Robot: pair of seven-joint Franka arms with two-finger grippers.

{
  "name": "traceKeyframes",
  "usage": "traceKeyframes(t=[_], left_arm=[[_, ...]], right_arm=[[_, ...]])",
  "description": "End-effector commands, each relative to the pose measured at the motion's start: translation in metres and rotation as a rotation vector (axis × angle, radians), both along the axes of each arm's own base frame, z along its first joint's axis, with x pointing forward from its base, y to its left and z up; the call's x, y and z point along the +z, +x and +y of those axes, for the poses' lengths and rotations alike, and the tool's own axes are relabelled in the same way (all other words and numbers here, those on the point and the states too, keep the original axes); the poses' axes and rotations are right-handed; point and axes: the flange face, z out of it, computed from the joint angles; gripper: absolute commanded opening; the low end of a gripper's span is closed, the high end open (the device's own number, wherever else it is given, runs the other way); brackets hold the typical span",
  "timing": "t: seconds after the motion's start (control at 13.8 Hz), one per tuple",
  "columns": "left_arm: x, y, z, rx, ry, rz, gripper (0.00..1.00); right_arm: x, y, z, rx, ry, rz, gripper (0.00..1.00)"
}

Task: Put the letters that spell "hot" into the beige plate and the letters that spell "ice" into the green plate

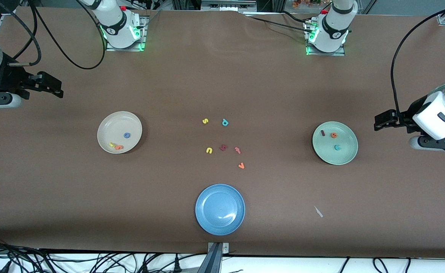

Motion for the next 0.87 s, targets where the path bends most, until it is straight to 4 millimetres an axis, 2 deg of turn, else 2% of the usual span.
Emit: traceKeyframes(t=[0.0,0.22,0.29,0.65,0.8], left_arm=[[0.014,-0.008,-0.008,-0.028,-0.008,-0.004,1.0],[0.02,-0.01,-0.005,-0.022,-0.003,-0.018,1.0],[0.024,-0.012,-0.012,-0.036,0.005,-0.024,1.0],[0.029,-0.015,-0.014,-0.038,0.012,-0.033,1.0],[0.035,-0.02,-0.027,-0.055,0.019,-0.042,1.0]], right_arm=[[0.005,0.002,-0.001,0.013,-0.009,-0.006,1.0],[0.005,0.002,-0.001,0.013,-0.009,-0.006,1.0],[0.005,0.002,-0.001,0.013,-0.009,-0.006,1.0],[0.005,0.002,-0.001,0.013,-0.01,-0.006,1.0],[0.005,0.003,-0.001,0.013,-0.01,-0.008,1.0]])
